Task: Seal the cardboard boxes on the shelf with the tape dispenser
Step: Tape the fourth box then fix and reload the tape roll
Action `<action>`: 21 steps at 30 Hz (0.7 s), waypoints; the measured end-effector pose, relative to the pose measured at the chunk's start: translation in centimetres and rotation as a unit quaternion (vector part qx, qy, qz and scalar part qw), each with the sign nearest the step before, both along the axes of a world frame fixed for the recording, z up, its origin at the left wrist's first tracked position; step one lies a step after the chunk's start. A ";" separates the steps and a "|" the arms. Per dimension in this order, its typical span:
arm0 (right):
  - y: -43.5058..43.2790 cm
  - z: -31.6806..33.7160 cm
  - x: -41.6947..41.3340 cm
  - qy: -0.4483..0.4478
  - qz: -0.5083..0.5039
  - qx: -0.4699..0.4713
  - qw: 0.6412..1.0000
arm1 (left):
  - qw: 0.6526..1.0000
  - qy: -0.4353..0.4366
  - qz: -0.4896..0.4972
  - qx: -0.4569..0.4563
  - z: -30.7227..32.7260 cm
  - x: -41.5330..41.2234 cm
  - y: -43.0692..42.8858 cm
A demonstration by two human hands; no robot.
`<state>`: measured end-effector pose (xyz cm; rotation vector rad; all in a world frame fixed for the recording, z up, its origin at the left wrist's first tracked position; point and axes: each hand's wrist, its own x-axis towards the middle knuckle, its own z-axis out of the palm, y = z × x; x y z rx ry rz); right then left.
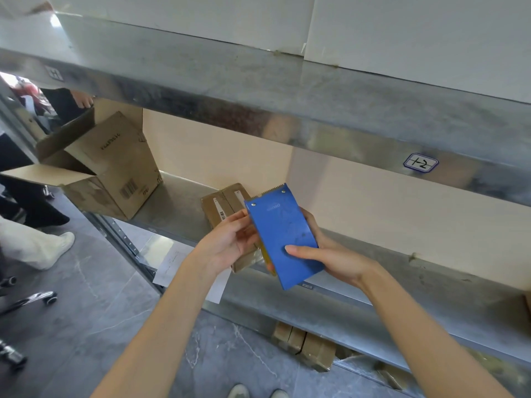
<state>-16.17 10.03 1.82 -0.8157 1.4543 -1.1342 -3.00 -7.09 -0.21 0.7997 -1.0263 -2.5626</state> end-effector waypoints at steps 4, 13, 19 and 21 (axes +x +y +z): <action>0.0 -0.6 0.2 0.014 -0.019 -0.006 1.000 | 1.000 0.012 -0.002 -0.001 -0.1 -0.1 -0.1; 0.6 -1.1 0.6 0.016 -0.050 -0.043 0.998 | 0.999 -0.001 -0.039 -0.019 -0.3 -1.1 -0.2; 1.8 -1.1 -0.3 0.054 -0.020 -0.036 0.998 | 0.976 -0.078 -0.138 -0.150 -0.4 -1.5 -1.7; 2.1 -0.9 -0.6 0.095 0.011 -0.035 0.995 | 0.956 -0.108 -0.179 -0.204 -0.8 -1.8 -2.3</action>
